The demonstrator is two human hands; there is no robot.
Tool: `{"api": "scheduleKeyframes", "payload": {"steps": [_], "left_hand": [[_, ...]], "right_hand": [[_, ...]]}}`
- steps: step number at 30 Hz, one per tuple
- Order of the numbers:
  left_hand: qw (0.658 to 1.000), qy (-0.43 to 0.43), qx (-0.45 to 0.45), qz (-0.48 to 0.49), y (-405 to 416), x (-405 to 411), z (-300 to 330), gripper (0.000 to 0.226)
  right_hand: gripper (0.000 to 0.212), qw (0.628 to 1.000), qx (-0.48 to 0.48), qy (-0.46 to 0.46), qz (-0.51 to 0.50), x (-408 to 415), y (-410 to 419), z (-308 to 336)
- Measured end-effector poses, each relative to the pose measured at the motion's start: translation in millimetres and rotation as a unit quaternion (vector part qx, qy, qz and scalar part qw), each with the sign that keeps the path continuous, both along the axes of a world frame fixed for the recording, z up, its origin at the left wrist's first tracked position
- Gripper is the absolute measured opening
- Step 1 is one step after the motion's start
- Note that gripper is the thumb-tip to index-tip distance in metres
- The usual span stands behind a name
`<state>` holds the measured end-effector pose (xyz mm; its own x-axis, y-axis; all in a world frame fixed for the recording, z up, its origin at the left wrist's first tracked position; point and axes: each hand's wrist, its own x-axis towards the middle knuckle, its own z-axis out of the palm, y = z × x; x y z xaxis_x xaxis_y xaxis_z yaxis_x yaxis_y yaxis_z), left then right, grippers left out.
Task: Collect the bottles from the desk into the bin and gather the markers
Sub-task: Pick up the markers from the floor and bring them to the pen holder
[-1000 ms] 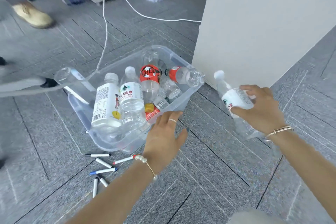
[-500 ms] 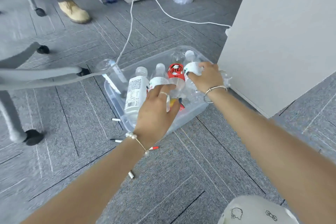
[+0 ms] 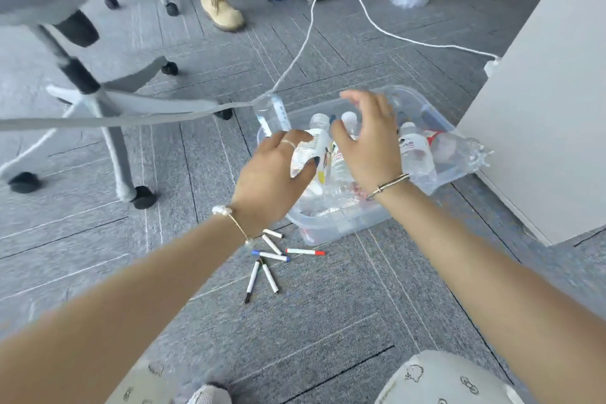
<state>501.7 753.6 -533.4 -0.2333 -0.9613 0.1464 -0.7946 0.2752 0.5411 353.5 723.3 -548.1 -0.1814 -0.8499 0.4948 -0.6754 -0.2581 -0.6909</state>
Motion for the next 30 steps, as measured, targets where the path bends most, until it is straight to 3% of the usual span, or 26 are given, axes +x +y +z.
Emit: {"api": "scheduleKeyframes", "payload": {"steps": [5,8,11,13,16,22,30], "left_hand": [[0.995,-0.095,0.012,-0.003,-18,59,-8,0.038],[0.994,-0.102,0.037,-0.009,-28,89,-47,0.038],[0.993,-0.081,0.083,-0.016,-28,112,-100,0.039],[0.990,-0.080,0.114,-0.028,-27,123,-136,0.038],[0.983,-0.086,0.154,-0.046,-30,135,-183,0.039],[0.972,-0.142,0.157,-0.105,-63,137,-249,0.053],[0.933,-0.275,0.162,-0.163,-132,108,-289,0.082]], "right_hand": [[0.027,0.990,0.005,-0.031,0.135,79,22,-24],[0.023,0.992,0.010,0.032,0.123,103,31,-72],[0.022,0.995,0.050,0.032,0.086,114,42,-118],[0.017,0.992,0.040,0.091,0.083,122,49,-142],[0.016,0.979,0.030,0.157,0.130,133,55,-172],[0.024,0.971,0.173,0.153,0.066,131,62,-228],[0.048,0.921,0.334,0.198,0.024,114,69,-256]]}}
